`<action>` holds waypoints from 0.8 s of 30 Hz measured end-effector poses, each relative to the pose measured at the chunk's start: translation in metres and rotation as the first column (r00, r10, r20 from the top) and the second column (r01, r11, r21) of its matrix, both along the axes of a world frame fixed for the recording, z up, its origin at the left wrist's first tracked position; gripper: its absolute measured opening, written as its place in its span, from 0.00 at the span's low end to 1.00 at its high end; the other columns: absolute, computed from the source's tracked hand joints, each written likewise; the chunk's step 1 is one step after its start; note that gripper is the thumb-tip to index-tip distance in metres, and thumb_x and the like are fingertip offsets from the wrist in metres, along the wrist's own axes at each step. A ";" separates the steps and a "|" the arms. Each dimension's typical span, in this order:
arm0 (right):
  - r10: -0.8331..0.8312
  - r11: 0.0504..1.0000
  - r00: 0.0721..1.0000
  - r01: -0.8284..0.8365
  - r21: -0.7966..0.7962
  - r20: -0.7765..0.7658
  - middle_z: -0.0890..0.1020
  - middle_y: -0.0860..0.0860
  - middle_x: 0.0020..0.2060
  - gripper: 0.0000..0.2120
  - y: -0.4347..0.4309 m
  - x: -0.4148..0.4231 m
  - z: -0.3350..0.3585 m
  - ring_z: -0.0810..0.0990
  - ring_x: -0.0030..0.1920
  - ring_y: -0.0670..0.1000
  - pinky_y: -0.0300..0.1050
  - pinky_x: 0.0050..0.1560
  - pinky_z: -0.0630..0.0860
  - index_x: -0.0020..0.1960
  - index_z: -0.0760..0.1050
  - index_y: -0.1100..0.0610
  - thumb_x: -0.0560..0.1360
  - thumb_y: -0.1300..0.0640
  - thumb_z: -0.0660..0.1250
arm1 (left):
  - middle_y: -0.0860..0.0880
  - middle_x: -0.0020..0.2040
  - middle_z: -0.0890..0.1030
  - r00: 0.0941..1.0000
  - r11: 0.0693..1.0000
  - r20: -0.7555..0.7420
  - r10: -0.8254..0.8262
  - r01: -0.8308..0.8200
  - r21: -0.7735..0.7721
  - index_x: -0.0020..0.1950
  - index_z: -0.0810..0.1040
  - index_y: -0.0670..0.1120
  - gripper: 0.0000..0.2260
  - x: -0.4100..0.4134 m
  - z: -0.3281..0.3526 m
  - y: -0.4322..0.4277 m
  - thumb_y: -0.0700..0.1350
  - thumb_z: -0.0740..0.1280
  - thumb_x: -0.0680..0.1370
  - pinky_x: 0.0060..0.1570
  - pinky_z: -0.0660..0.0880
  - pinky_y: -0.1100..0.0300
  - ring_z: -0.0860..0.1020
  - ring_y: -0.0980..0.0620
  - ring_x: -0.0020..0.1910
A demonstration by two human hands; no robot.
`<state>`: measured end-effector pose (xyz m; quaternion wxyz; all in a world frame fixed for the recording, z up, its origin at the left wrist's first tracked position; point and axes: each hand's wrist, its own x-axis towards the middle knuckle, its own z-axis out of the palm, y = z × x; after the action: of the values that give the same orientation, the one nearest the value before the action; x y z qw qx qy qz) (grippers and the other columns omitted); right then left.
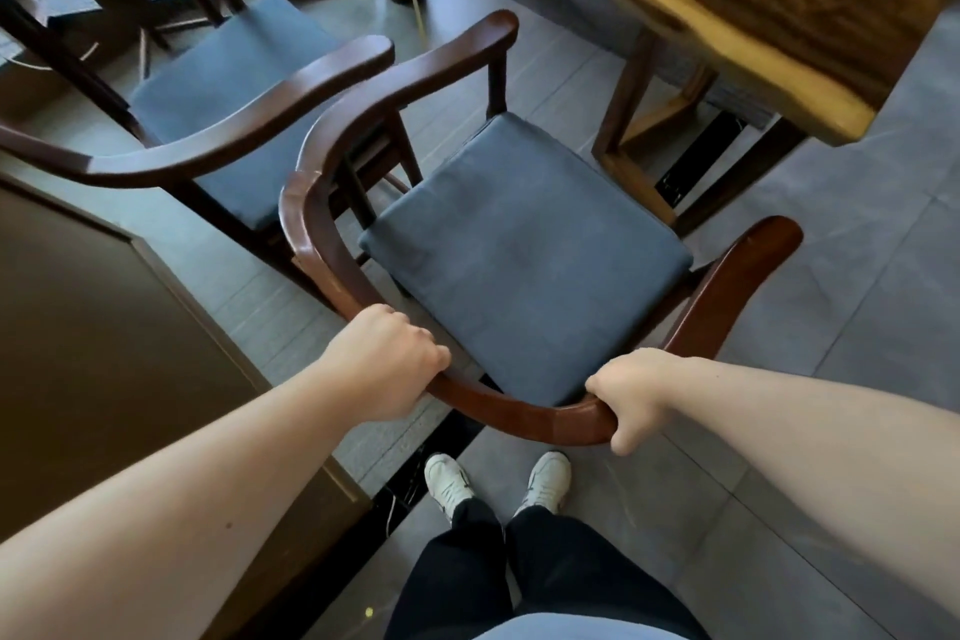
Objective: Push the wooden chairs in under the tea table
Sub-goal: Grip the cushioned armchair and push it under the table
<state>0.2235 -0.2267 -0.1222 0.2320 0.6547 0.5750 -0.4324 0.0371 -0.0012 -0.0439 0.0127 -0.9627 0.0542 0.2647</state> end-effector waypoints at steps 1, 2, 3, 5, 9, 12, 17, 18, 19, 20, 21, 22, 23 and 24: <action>0.003 1.000 1.000 -0.003 -0.022 0.009 0.80 0.49 0.39 0.24 -0.004 0.007 0.003 0.79 0.40 0.54 0.50 0.41 0.80 0.47 0.73 0.53 0.58 0.38 0.69 | 0.53 0.44 0.82 1.000 1.000 0.011 0.009 -0.008 -0.011 0.50 0.77 0.51 0.07 0.004 0.000 -0.009 0.51 0.62 0.76 0.47 0.76 0.50 0.80 0.46 0.45; 0.011 0.999 1.000 -0.010 -0.040 0.021 0.80 0.49 0.40 0.25 -0.010 0.014 0.006 0.79 0.41 0.54 0.51 0.43 0.80 0.48 0.74 0.53 0.59 0.38 0.69 | 0.52 0.44 0.82 0.999 1.000 0.029 0.015 -0.014 -0.021 0.50 0.77 0.51 0.07 0.009 0.000 -0.018 0.51 0.62 0.76 0.46 0.76 0.51 0.80 0.45 0.44; 0.018 0.998 0.999 -0.016 -0.056 0.032 0.81 0.49 0.41 0.24 -0.016 0.023 0.009 0.80 0.42 0.54 0.52 0.45 0.80 0.49 0.74 0.53 0.60 0.38 0.70 | 0.52 0.43 0.82 0.999 0.999 0.047 0.017 -0.016 -0.030 0.49 0.77 0.51 0.07 0.015 0.000 -0.028 0.51 0.63 0.76 0.44 0.76 0.52 0.80 0.44 0.43; 0.026 0.996 0.998 -0.021 -0.081 0.057 0.81 0.50 0.45 0.24 -0.027 0.040 0.015 0.80 0.45 0.55 0.51 0.48 0.80 0.50 0.74 0.53 0.61 0.39 0.71 | 0.50 0.42 0.81 0.998 0.999 0.064 0.017 -0.015 -0.043 0.48 0.75 0.50 0.07 0.028 0.001 -0.047 0.52 0.63 0.75 0.40 0.73 0.54 0.80 0.42 0.42; 0.035 0.997 0.995 -0.029 -0.065 0.097 0.82 0.51 0.49 0.23 -0.046 0.063 0.024 0.80 0.49 0.55 0.49 0.50 0.78 0.53 0.75 0.53 0.63 0.41 0.72 | 0.49 0.42 0.79 0.996 0.998 0.089 0.006 0.000 -0.068 0.49 0.73 0.48 0.07 0.048 0.000 -0.072 0.50 0.61 0.76 0.38 0.74 0.53 0.79 0.41 0.41; 0.020 0.999 0.992 -0.023 0.026 0.125 0.81 0.50 0.51 0.25 -0.055 0.060 0.023 0.79 0.52 0.55 0.50 0.54 0.75 0.56 0.73 0.51 0.64 0.40 0.70 | 0.50 0.43 0.78 0.995 0.995 0.100 -0.020 0.029 -0.093 0.50 0.73 0.50 0.09 0.048 0.001 -0.066 0.52 0.62 0.75 0.39 0.75 0.53 0.77 0.44 0.44; -0.298 0.869 0.954 0.284 0.405 -0.028 0.76 0.49 0.58 0.37 -0.063 0.007 0.031 0.75 0.58 0.53 0.51 0.58 0.72 0.68 0.66 0.49 0.64 0.33 0.64 | 0.52 0.53 0.79 0.993 0.997 0.117 -0.028 0.036 -0.073 0.57 0.74 0.51 0.14 0.034 0.010 0.006 0.52 0.65 0.73 0.50 0.75 0.49 0.76 0.48 0.54; -0.379 0.787 0.919 0.381 0.486 -0.109 0.77 0.49 0.59 0.37 -0.061 -0.010 0.032 0.75 0.58 0.52 0.51 0.59 0.72 0.68 0.66 0.49 0.64 0.34 0.64 | 0.52 0.55 0.80 0.993 0.998 0.120 -0.014 0.022 -0.066 0.58 0.75 0.51 0.15 0.033 0.010 0.023 0.52 0.66 0.73 0.52 0.75 0.49 0.75 0.48 0.55; -0.442 0.702 0.878 0.466 0.539 -0.184 0.77 0.49 0.60 0.35 -0.055 -0.027 0.031 0.75 0.59 0.52 0.52 0.60 0.72 0.68 0.67 0.50 0.64 0.37 0.64 | 0.52 0.56 0.80 0.993 0.998 0.114 -0.009 0.017 -0.067 0.59 0.75 0.52 0.16 0.034 0.010 0.036 0.53 0.66 0.73 0.53 0.74 0.49 0.75 0.48 0.56; -0.491 0.625 0.835 0.536 0.567 -0.248 0.77 0.49 0.61 0.34 -0.048 -0.043 0.028 0.75 0.60 0.52 0.53 0.60 0.72 0.69 0.67 0.50 0.65 0.39 0.66 | 0.53 0.56 0.80 0.995 0.997 0.095 -0.026 0.033 -0.076 0.60 0.75 0.53 0.16 0.036 0.009 0.045 0.54 0.66 0.74 0.52 0.74 0.50 0.75 0.48 0.56; -0.542 0.554 0.786 0.601 0.576 -0.297 0.76 0.50 0.63 0.34 -0.040 -0.057 0.025 0.75 0.61 0.53 0.54 0.61 0.73 0.70 0.66 0.51 0.67 0.43 0.68 | 0.54 0.56 0.80 0.996 0.993 0.067 -0.067 0.073 -0.091 0.60 0.75 0.54 0.15 0.039 0.008 0.051 0.54 0.65 0.74 0.51 0.75 0.50 0.76 0.49 0.55; -0.603 0.480 0.728 0.658 0.581 -0.326 0.76 0.51 0.64 0.33 -0.033 -0.069 0.021 0.75 0.62 0.54 0.55 0.61 0.73 0.71 0.65 0.51 0.68 0.48 0.71 | 0.55 0.54 0.80 0.991 0.986 0.038 -0.129 0.132 -0.099 0.59 0.74 0.55 0.13 0.044 0.004 0.054 0.53 0.63 0.75 0.48 0.76 0.51 0.77 0.49 0.54; -0.652 0.418 0.683 0.687 0.595 -0.330 0.77 0.52 0.64 0.32 -0.029 -0.076 0.018 0.76 0.62 0.55 0.56 0.60 0.74 0.71 0.67 0.53 0.69 0.51 0.73 | 0.55 0.52 0.80 0.982 0.978 0.023 -0.188 0.189 -0.093 0.58 0.74 0.55 0.11 0.046 0.002 0.055 0.52 0.62 0.76 0.46 0.76 0.52 0.77 0.49 0.51; -0.679 0.376 0.664 0.681 0.628 -0.313 0.80 0.52 0.62 0.30 -0.026 -0.080 0.015 0.78 0.60 0.56 0.56 0.59 0.75 0.69 0.70 0.54 0.69 0.54 0.75 | 0.54 0.49 0.81 0.972 0.969 0.028 -0.234 0.236 -0.081 0.58 0.74 0.54 0.11 0.048 0.000 0.057 0.50 0.61 0.76 0.43 0.75 0.53 0.78 0.49 0.49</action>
<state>0.1437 -0.2526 -0.1068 -0.2340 0.8662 0.3727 -0.2367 0.0855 0.0557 -0.0443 0.0042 -0.9516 0.1786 0.2500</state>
